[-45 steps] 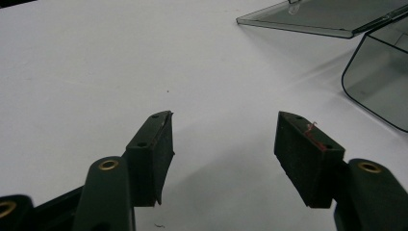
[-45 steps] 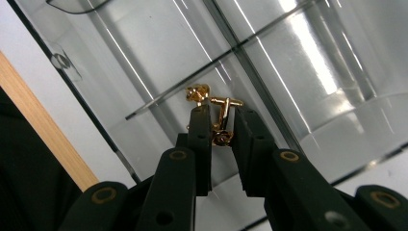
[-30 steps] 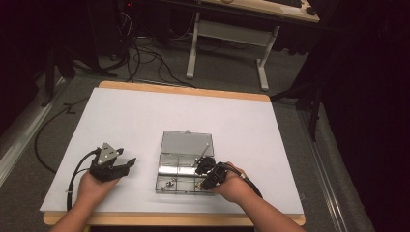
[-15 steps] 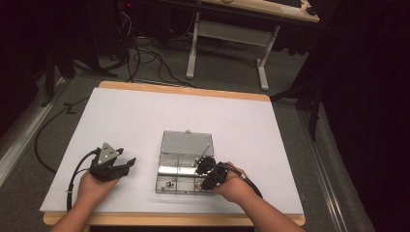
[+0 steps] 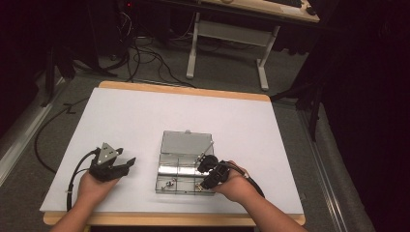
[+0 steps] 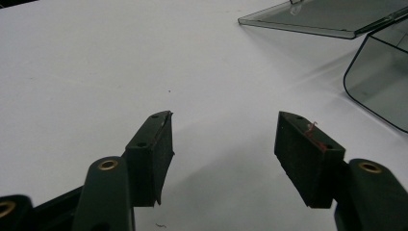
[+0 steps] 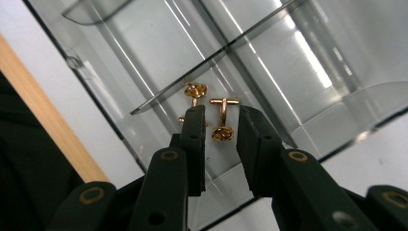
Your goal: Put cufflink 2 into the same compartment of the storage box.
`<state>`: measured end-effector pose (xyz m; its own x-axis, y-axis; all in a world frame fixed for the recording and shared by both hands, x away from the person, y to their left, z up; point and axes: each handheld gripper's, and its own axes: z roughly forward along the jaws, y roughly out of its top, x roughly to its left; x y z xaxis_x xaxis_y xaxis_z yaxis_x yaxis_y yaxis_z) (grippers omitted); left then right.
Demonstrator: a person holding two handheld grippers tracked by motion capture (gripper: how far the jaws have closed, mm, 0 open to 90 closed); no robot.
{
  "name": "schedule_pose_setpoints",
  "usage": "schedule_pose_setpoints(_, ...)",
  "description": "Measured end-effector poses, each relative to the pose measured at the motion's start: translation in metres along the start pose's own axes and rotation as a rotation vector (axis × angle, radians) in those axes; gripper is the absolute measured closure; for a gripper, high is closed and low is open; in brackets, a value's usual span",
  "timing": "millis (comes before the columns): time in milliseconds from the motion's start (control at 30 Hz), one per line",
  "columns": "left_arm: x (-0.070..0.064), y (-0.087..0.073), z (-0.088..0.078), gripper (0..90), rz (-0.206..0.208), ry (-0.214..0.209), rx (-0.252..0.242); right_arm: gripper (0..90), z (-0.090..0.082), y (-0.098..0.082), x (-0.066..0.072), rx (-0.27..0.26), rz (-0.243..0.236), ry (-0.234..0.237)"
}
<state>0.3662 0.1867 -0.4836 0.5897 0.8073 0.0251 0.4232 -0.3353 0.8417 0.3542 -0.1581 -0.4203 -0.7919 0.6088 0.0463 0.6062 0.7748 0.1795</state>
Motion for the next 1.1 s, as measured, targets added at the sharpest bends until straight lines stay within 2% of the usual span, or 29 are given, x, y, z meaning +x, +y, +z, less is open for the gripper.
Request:
schedule_pose_setpoints(133, 0.000, 0.000, 0.000, 39.2, -0.003, -0.004, 0.002, 72.6, -0.011, -0.001, -0.001, -0.036, 0.009, 0.004)
schedule_pose_setpoints(333, 0.000, 0.000, 0.000, 39.2, -0.003, -0.002, 0.001, 65.7, -0.027, -0.004, -0.003, -0.084, 0.024, 0.004)
schedule_pose_setpoints(500, 0.000, 0.000, -0.001, 39.1, -0.006, 0.000, -0.008, 62.9, -0.033, -0.008, -0.010, -0.108, 0.047, 0.000)
schedule_pose_setpoints(667, 0.001, 0.000, 0.000, 39.1, -0.006, -0.013, -0.006, 59.5, -0.040, -0.014, -0.019, -0.119, 0.092, -0.018)
schedule_pose_setpoints(700, 0.001, 0.000, 0.000, 39.0, -0.007, -0.015, -0.004, 58.8, -0.041, -0.016, -0.022, -0.126, 0.087, -0.020)
schedule_pose_setpoints(733, 0.001, 0.000, 0.000, 39.1, -0.007, -0.016, -0.003, 57.3, -0.042, -0.018, -0.022, -0.120, 0.108, -0.021)
schedule_pose_setpoints(767, 0.001, 0.000, 0.000, 39.1, -0.008, -0.015, -0.004, 56.1, -0.043, -0.019, -0.024, -0.122, 0.098, -0.027)
schedule_pose_setpoints(1067, 0.000, -0.001, -0.002, 38.8, 0.000, -0.011, -0.016, 46.6, -0.040, -0.036, -0.044, -0.131, 0.179, -0.082)
schedule_pose_setpoints(1100, 0.000, -0.001, -0.002, 38.7, 0.001, -0.007, -0.018, 46.6, -0.039, -0.037, -0.046, -0.130, 0.166, -0.089)
